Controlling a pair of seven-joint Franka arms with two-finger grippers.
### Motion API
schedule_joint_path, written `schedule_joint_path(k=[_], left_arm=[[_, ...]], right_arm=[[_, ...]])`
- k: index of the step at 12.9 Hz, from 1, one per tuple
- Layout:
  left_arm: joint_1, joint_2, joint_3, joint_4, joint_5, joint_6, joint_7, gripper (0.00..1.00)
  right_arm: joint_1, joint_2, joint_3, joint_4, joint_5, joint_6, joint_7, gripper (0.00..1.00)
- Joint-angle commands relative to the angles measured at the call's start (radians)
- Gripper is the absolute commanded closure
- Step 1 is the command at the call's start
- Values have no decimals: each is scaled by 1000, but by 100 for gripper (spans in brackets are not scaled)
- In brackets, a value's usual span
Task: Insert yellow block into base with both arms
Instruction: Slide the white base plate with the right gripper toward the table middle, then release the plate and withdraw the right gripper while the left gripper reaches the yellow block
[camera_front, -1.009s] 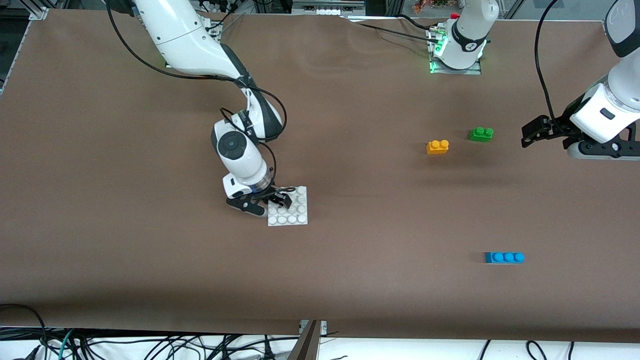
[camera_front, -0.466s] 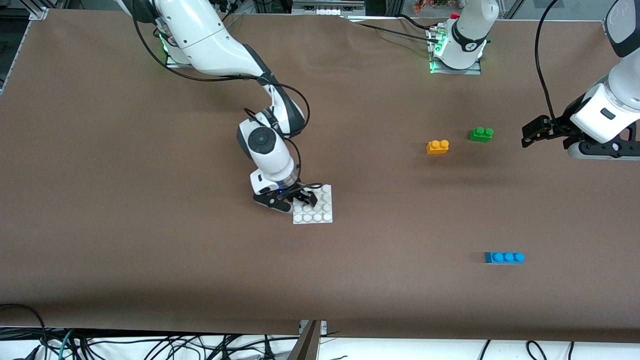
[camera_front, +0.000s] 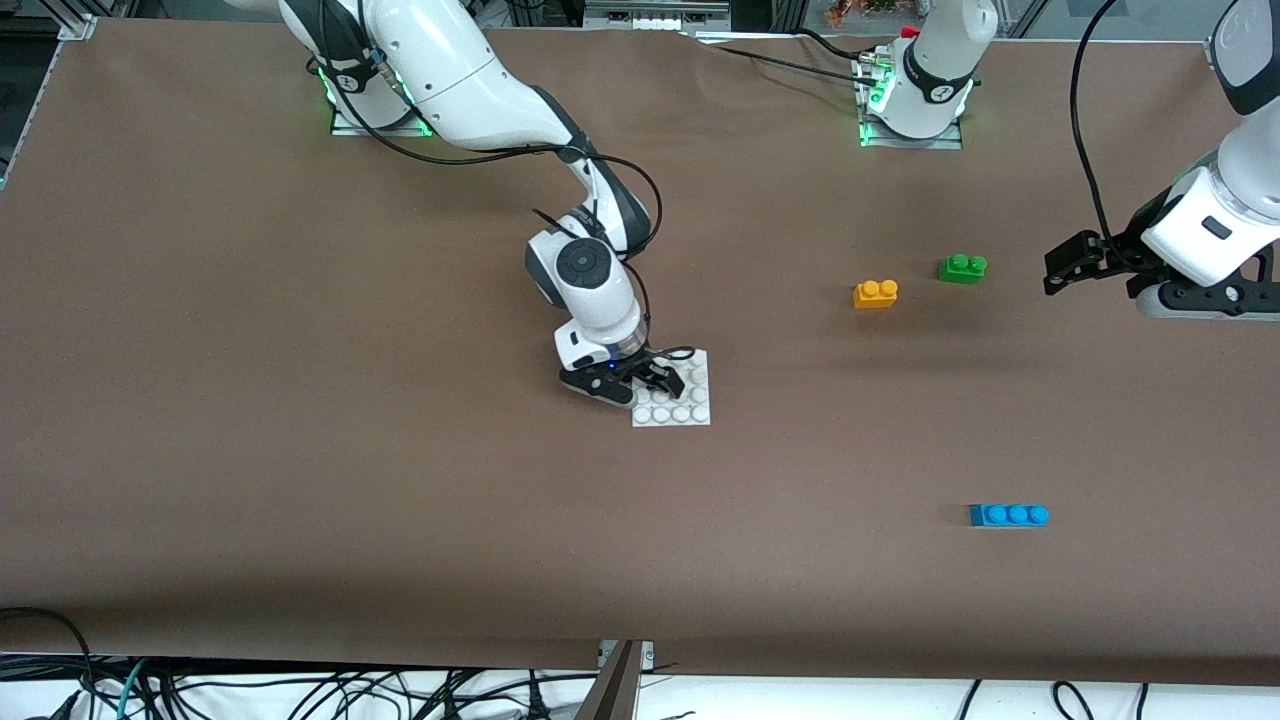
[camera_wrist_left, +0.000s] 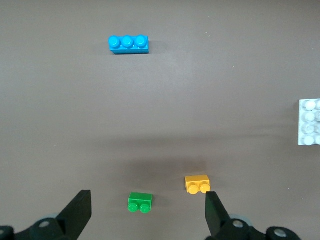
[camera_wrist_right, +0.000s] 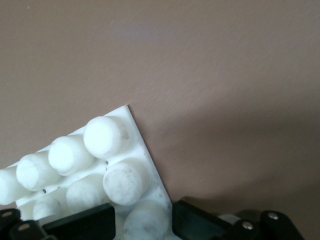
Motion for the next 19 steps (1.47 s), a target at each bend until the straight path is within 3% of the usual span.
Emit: schedule_joint_path(k=[1, 9, 11, 13, 14, 15, 17, 19], left_arm=[[-3, -5, 7, 8, -5, -17, 28, 0], [-3, -5, 6, 8, -5, -17, 20, 0], [-3, -5, 6, 8, -5, -16, 23, 0], [-3, 0, 6, 8, -7, -17, 28, 0], [-3, 14, 6, 8, -14, -20, 26, 0], [-3, 20, 6, 8, -19, -52, 28, 0], [-3, 20, 6, -11, -37, -85, 28, 0], [-6, 20, -12, -26, -40, -123, 22, 0]], right_arm=[[36, 51, -12, 59, 5, 0, 39, 43], [76, 28, -31, 81, 4, -12, 81, 42], [61, 5, -34, 130, 1, -113, 72, 39], [7, -33, -31, 210, -1, -263, 56, 22], [-22, -65, -21, 219, 4, -315, 20, 7], [-65, -111, -3, 216, 10, -361, -40, 0], [-158, -191, 12, 198, 1, -485, -194, 0], [-267, -318, 11, 95, -3, -564, -395, 0]])
